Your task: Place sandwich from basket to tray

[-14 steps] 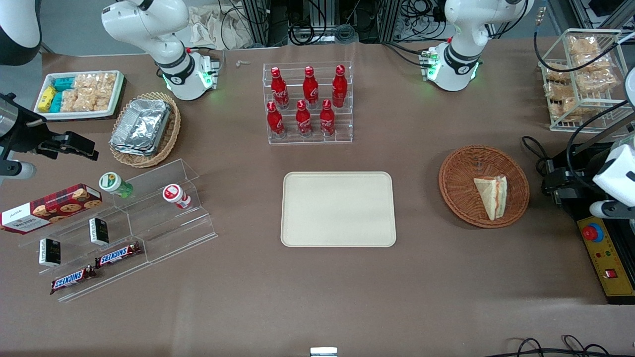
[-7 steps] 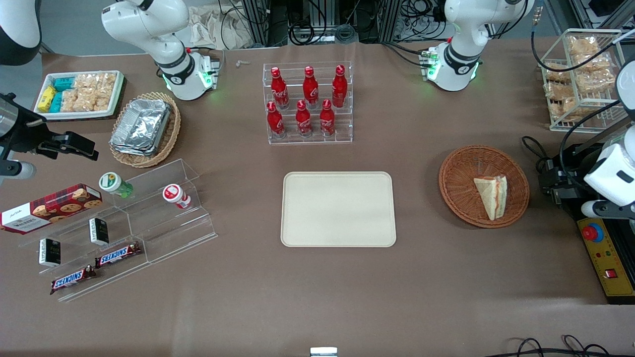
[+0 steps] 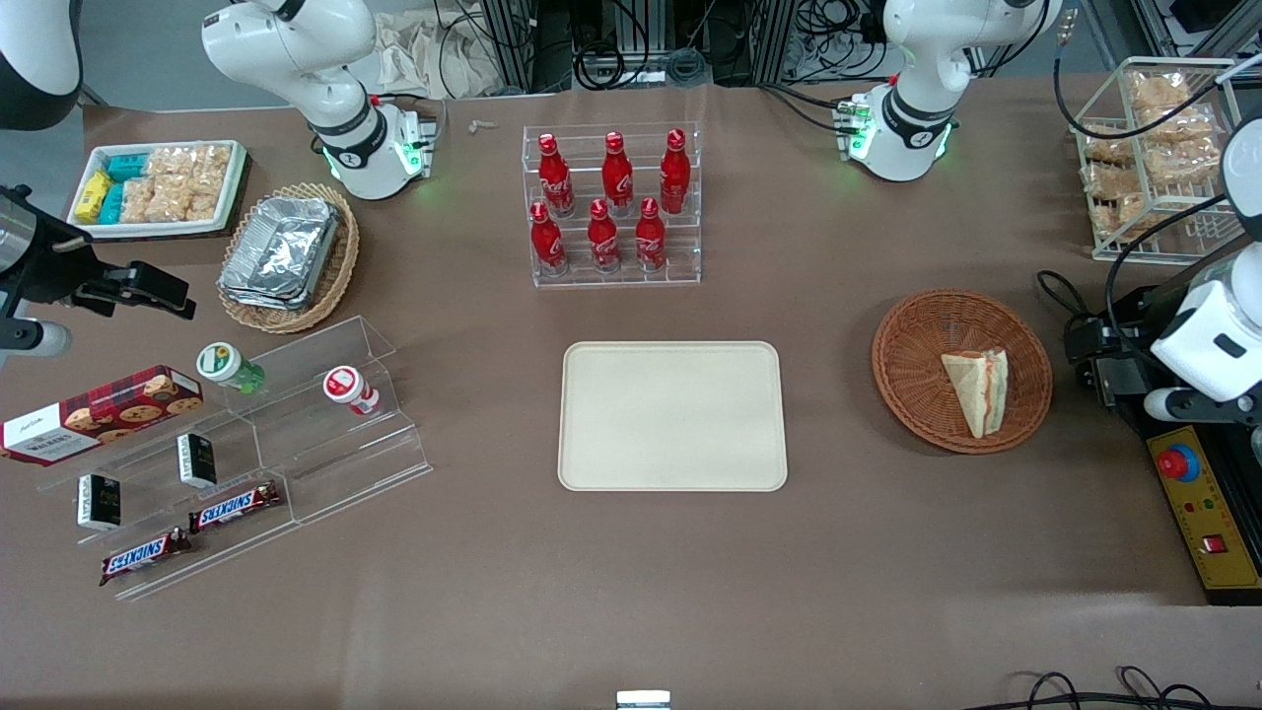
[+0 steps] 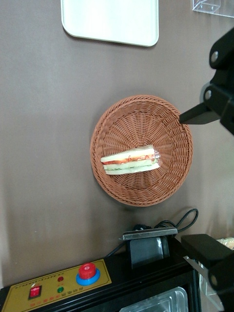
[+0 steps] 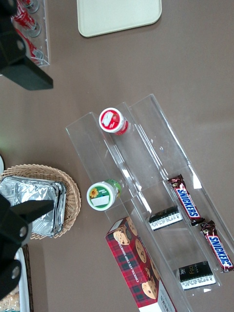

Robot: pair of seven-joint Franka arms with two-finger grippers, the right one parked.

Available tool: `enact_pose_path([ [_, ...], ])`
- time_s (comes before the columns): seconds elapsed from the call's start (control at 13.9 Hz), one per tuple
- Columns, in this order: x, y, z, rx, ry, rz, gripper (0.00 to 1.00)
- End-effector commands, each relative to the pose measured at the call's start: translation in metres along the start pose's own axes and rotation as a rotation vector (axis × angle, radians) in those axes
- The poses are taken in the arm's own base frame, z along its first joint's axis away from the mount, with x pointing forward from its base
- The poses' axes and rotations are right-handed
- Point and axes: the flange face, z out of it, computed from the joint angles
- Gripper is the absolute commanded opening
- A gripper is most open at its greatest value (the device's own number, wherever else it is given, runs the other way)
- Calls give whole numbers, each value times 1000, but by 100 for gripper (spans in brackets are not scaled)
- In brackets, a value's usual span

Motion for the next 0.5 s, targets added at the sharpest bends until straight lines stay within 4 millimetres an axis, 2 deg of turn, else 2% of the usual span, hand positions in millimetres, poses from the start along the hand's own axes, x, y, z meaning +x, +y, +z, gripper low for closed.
enact_pose_path([
  [0.0, -40, 2, 27, 2, 56, -17, 100],
  [0.14, -60, 5, 59, 7, 113, -13, 100],
  [0.29, -64, -5, 84, 0, 95, -35, 100],
  [0.43, -64, -7, 106, -16, 87, -43, 100],
])
